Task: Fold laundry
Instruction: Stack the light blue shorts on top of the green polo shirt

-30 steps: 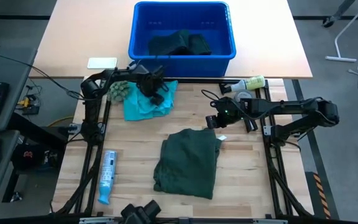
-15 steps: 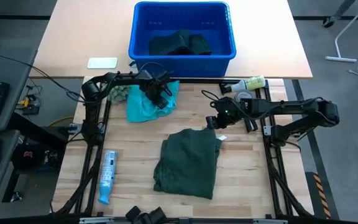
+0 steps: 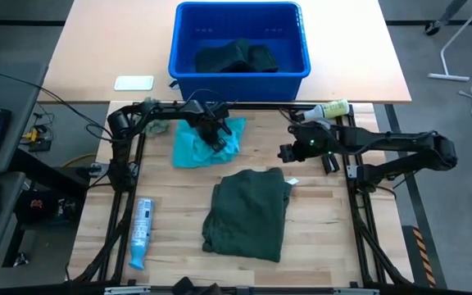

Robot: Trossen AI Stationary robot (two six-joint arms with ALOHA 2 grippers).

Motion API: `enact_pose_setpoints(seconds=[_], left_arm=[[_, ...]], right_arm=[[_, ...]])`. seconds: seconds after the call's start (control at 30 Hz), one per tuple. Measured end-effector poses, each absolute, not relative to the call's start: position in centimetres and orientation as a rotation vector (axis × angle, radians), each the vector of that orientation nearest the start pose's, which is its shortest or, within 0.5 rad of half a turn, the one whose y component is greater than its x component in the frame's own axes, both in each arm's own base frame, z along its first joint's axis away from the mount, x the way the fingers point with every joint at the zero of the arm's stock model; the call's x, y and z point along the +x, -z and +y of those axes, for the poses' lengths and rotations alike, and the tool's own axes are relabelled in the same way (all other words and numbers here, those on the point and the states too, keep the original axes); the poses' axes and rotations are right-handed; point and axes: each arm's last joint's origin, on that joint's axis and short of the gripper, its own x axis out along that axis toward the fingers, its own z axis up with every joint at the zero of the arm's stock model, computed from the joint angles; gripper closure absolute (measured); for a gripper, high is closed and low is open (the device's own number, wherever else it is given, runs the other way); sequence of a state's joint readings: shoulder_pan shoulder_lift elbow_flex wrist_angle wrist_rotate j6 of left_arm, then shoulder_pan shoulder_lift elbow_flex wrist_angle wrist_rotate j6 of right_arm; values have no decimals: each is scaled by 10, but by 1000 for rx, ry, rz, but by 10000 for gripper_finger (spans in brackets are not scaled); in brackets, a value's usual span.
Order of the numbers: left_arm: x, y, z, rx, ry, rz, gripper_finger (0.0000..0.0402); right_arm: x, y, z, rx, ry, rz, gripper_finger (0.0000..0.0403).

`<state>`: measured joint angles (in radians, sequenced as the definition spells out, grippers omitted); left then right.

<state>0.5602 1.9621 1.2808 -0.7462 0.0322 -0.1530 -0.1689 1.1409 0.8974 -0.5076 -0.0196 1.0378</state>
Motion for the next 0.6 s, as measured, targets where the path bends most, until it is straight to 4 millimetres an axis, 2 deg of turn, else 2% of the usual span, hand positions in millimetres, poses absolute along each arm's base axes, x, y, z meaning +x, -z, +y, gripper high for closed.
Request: enact_pose_setpoints(seconds=[0.2,0.37,0.43,0.6], left_arm=[[291,-193,194,-536,-589,1233,401],[281,-229,186,-512,-585,1128,401],[277,-239,183,-505,-587,1107,401],[274,-248,176,-503,-567,1101,401]], right_arm=[[218,-286,-39,1021,563,553,403],[214,-290,-39,1004,582,527,403],[213,-290,-39,993,583,526,403],[213,-290,-39,989,586,525,403]])
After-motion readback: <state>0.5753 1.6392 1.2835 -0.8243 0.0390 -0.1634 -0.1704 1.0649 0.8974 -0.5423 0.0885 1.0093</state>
